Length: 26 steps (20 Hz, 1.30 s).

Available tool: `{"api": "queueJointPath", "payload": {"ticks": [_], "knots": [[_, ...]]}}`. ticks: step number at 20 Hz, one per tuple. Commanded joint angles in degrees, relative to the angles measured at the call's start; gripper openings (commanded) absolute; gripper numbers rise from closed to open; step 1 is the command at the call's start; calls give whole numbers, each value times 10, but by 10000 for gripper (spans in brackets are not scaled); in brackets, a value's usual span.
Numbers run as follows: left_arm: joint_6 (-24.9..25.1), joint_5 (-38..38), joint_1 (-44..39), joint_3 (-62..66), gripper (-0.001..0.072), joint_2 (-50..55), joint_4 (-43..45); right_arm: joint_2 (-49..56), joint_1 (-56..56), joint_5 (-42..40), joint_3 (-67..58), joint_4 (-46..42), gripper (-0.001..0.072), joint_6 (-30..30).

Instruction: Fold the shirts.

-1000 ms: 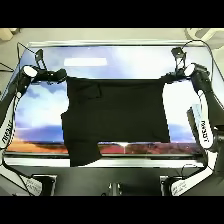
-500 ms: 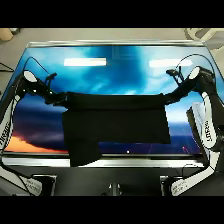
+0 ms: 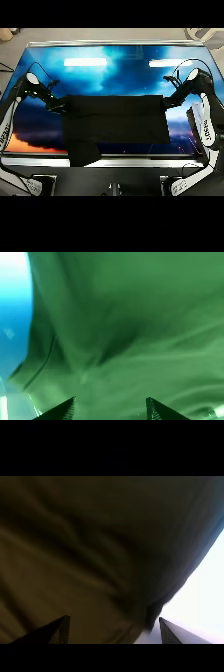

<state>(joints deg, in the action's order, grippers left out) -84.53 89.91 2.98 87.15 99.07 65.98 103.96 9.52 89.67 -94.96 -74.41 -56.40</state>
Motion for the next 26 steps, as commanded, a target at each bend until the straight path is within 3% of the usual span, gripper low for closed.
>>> {"api": "queueJointPath", "payload": {"ticks": [1,4,8,10,13,21,26], "knots": [[-12,31,31,0,464,-59,-3,-31,36,98,1,-14,551,13],[1,-20,38,-162,453,-176,7,-109,89,71,124,-4,474,18],[18,-138,36,-521,467,-336,-30,-229,96,-49,353,-3,472,48],[36,-159,36,-606,466,-398,-56,-257,96,-70,393,5,433,52],[36,-177,36,-639,467,-442,-80,-264,96,-71,395,5,422,52],[36,-241,33,-664,465,-426,-110,-264,96,-73,395,3,423,52],[20,-287,-26,-664,458,-421,-121,-264,96,-77,395,2,424,52]]}}
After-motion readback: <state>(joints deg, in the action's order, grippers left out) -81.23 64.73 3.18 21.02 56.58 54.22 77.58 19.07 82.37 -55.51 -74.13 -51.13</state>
